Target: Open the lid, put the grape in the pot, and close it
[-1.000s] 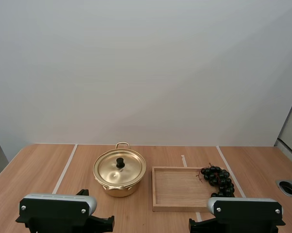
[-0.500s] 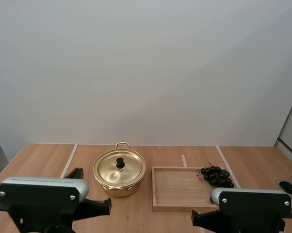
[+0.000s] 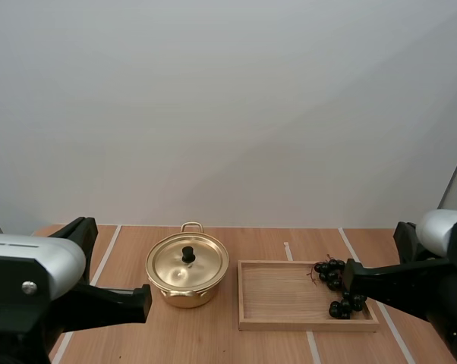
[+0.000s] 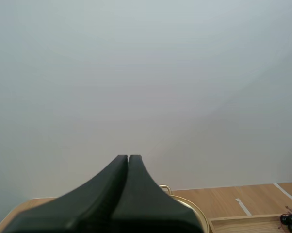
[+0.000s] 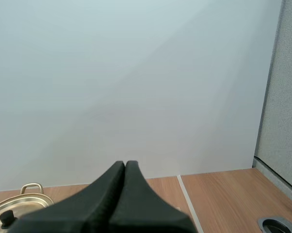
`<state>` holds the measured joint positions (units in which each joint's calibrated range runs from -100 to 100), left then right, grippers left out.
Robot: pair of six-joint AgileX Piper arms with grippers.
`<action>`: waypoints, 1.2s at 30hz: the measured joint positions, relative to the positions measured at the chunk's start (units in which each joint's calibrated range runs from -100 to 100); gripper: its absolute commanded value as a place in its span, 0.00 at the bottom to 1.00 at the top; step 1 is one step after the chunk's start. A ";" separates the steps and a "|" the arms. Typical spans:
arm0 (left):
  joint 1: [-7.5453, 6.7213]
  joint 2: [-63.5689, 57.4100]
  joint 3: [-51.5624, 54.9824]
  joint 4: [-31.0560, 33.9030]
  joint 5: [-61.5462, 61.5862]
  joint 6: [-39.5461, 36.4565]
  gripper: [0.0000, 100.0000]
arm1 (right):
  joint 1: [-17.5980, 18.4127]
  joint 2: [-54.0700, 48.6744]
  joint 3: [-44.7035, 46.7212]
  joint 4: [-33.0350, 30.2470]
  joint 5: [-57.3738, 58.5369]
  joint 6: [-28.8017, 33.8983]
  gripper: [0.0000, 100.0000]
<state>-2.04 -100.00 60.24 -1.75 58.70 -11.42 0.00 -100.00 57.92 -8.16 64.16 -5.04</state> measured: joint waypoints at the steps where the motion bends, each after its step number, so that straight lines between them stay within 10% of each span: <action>1: 0.00 0.00 -0.36 0.00 1.58 0.78 0.28 | 0.00 0.07 -0.13 0.00 0.67 -0.26 0.12; 5: 0.00 6.40 -1.92 0.00 6.97 3.26 0.96 | 0.00 4.45 -3.02 0.00 5.75 -4.59 0.96; 6: 0.00 9.98 -2.61 0.00 8.10 3.80 1.00 | 0.00 7.53 -4.08 0.00 6.68 -6.04 1.00; 22: 0.00 69.24 -17.61 -21.31 10.18 39.18 1.00 | 0.00 30.28 -6.58 -0.20 16.76 -8.00 1.00; 36: 0.07 100.62 -30.33 -21.81 7.52 42.29 1.00 | 0.00 30.55 -6.58 -0.10 16.76 -8.00 1.00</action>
<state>-1.97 0.62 29.90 -23.57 66.22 30.87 0.00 -69.45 51.34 -8.26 80.92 -13.04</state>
